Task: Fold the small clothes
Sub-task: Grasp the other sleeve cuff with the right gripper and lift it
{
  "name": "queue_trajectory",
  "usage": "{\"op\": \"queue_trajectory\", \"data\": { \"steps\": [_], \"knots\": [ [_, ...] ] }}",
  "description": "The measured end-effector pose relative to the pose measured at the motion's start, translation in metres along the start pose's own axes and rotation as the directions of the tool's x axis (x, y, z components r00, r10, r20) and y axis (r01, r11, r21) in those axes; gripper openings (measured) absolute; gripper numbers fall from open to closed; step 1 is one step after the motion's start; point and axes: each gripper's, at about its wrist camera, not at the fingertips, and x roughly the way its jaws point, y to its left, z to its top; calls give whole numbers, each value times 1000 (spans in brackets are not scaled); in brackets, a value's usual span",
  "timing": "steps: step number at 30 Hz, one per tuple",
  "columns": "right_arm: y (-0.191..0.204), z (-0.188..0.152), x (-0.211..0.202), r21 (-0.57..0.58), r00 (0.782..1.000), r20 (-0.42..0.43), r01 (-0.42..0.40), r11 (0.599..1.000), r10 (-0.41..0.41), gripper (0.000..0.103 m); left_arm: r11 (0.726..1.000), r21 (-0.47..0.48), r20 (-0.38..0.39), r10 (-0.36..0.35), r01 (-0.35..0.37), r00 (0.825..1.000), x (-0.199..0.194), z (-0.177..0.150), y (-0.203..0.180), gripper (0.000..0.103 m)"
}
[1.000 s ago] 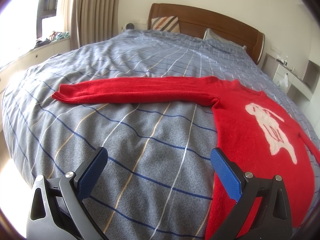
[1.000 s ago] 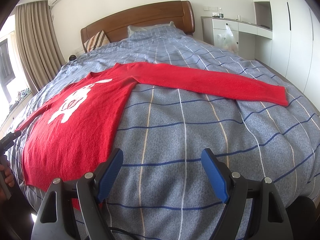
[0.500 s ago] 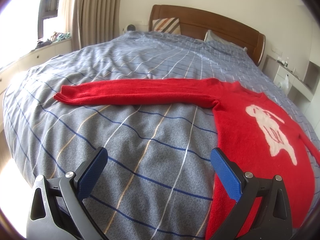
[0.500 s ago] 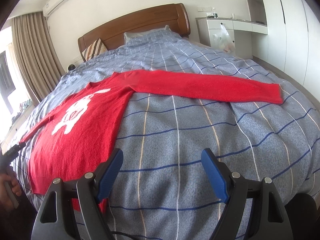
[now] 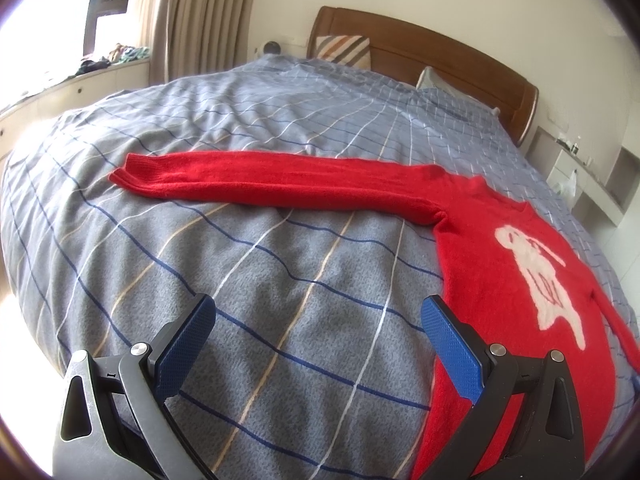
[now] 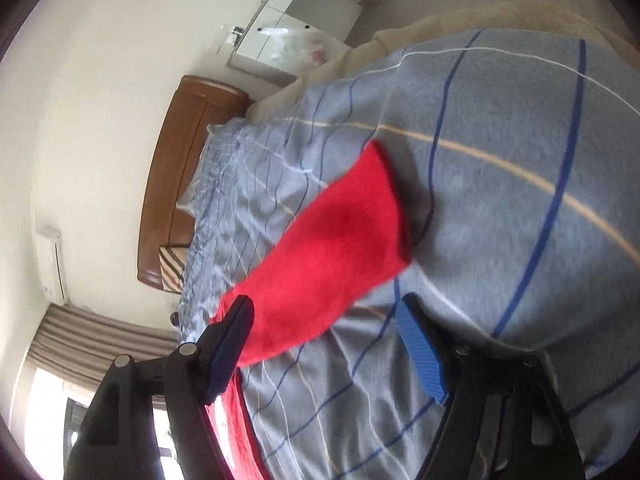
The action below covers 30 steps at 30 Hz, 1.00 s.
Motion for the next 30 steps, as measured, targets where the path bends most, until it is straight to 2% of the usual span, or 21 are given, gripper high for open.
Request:
{"op": "queue_trajectory", "data": {
  "steps": [3,6,7,8,9,10,12,15,17,19,22,24,27,30],
  "knots": [
    [-2,11,8,43,999,44,2,999,-4,66,1000,-6,4,3,-3,1000,-2,-2,2,103],
    [5,15,16,12,998,48,41,999,-42,58,1000,-16,-3,3,-3,1000,0,-2,3,103],
    [8,17,19,-4,997,44,61,998,-61,47,1000,-17,-5,4,-4,1000,0,-3,3,103],
    [10,20,23,-23,996,36,86,996,-85,24,1000,-16,-7,6,-6,1000,1,-3,2,103],
    [13,22,26,-43,993,24,115,992,-114,11,1000,-14,-7,7,-7,1000,1,-3,2,103],
    [16,25,29,-60,990,13,143,988,-142,6,1000,-14,-5,7,-7,1000,1,-3,2,103],
    [33,27,27,-102,984,27,175,979,-173,5,1000,-17,3,5,-5,1000,-1,-3,2,103],
    [99,23,23,-284,985,78,171,943,-155,5,1000,-28,6,-1,1,1000,0,-2,4,103],
    [157,13,26,-415,991,86,126,901,-100,5,999,-34,1,-8,8,1000,3,-2,5,103],
    [219,-8,33,-539,997,62,66,840,-38,5,999,-36,-3,-12,12,1000,4,-1,5,103],
    [305,-60,58,-708,999,-29,-36,705,22,5,999,-44,-4,-23,23,1000,4,0,7,103],
    [350,-102,75,-782,992,-118,-115,612,37,5,998,-52,-8,-26,26,1000,4,0,9,103],
    [389,-169,112,-836,969,-246,-219,503,12,5,997,-65,-13,-30,29,999,4,0,13,103],
    [395,-231,152,-858,945,-324,-271,436,-49,6,998,-61,-15,-31,30,999,4,-1,13,103]
  ]
}}
